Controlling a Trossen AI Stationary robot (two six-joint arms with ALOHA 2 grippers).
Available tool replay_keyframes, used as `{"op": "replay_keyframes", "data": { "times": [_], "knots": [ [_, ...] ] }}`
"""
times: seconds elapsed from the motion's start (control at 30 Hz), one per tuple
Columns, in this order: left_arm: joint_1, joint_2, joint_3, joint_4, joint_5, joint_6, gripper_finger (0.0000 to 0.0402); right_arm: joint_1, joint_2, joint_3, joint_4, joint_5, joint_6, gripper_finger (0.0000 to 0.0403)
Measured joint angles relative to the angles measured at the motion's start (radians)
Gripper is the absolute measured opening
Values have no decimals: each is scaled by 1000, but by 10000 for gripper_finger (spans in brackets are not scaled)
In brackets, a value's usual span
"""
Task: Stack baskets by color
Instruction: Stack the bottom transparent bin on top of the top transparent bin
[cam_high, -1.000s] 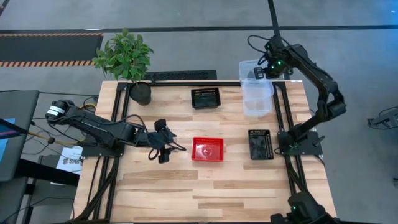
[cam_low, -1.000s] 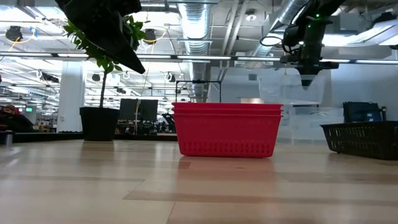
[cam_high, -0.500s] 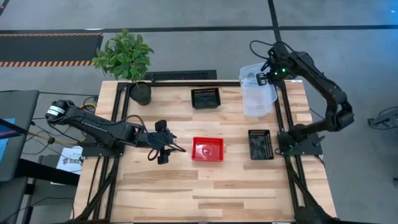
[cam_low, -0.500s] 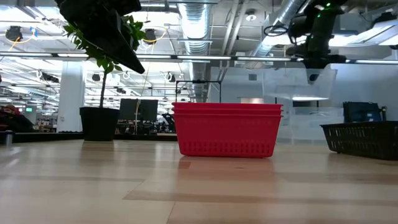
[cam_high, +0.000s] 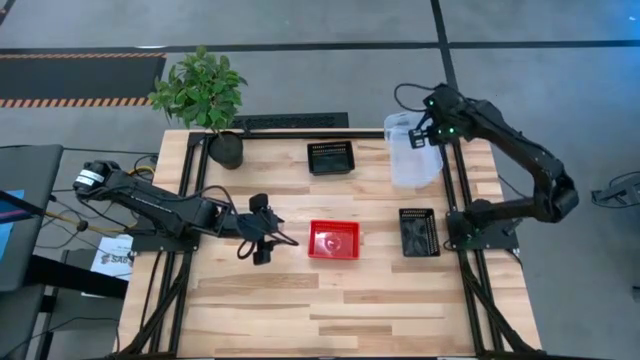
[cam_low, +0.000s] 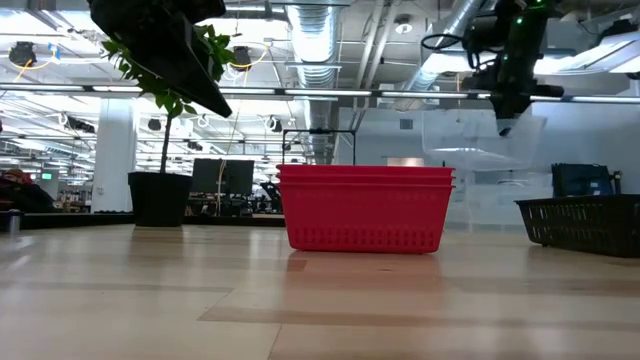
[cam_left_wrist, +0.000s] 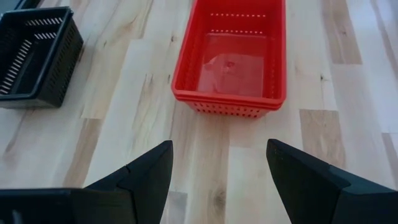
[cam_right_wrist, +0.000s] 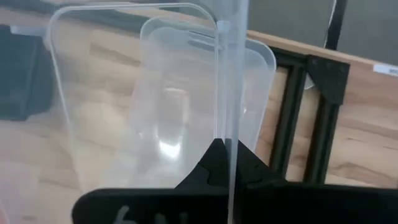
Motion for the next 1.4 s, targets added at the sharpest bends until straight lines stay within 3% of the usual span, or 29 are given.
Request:
{"op": "replay_keyframes", "data": {
  "times": [0.4,1.4],
  "knots": [
    [8,0,0,27,-1,8,247,36,-78,-124,123,135,93,1],
    [7,0,0,27,28,-21,247,41,-51,-134,74,137,164,21]
  ]
}}
